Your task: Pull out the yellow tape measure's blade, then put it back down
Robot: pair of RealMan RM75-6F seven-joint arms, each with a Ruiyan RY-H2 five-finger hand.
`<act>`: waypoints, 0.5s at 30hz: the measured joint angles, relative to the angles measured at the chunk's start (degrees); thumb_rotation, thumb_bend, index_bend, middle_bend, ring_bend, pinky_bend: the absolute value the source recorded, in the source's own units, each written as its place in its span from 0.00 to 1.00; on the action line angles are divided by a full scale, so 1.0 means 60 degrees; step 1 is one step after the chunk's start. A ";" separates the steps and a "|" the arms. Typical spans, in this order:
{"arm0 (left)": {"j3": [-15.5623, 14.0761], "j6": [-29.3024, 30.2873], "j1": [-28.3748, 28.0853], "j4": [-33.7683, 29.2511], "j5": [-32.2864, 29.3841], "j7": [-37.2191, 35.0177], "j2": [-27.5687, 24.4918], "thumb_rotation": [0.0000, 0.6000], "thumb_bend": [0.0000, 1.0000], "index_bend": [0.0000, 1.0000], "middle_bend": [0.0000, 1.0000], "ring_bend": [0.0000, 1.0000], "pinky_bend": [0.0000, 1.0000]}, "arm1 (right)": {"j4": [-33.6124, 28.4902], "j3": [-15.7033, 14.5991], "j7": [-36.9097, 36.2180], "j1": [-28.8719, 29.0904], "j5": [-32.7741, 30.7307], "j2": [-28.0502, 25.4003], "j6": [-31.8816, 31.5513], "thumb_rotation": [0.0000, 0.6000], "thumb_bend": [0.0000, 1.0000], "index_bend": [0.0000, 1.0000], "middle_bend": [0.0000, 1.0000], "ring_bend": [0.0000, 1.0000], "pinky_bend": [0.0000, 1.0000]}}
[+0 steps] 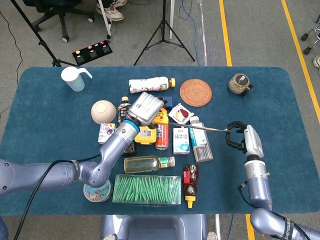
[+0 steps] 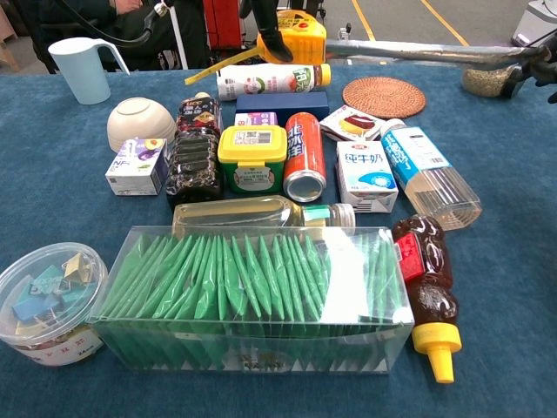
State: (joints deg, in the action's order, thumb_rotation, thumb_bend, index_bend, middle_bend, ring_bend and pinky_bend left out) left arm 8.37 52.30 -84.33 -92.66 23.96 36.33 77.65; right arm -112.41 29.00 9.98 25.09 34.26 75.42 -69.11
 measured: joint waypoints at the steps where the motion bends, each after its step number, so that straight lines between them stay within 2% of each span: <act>1: 0.0018 0.0018 0.0041 0.0004 0.0052 0.0001 0.0019 1.00 0.27 0.55 0.44 0.44 0.54 | 0.0003 -0.0018 -0.0037 0.0015 -0.0021 -0.0041 0.0030 1.00 0.64 0.68 0.34 0.26 0.27; 15: 0.0036 0.0011 0.0506 0.0161 0.0345 -0.0014 -0.0098 1.00 0.27 0.55 0.44 0.44 0.54 | 0.0404 -0.0277 -0.0458 0.0165 -0.0281 -0.0146 0.0159 1.00 0.65 0.68 0.35 0.27 0.27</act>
State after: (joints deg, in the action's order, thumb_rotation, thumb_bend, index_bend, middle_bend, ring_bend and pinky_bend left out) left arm 8.59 52.36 -81.29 -91.69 26.03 36.25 77.07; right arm -109.99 27.34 7.23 26.08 32.57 74.55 -68.15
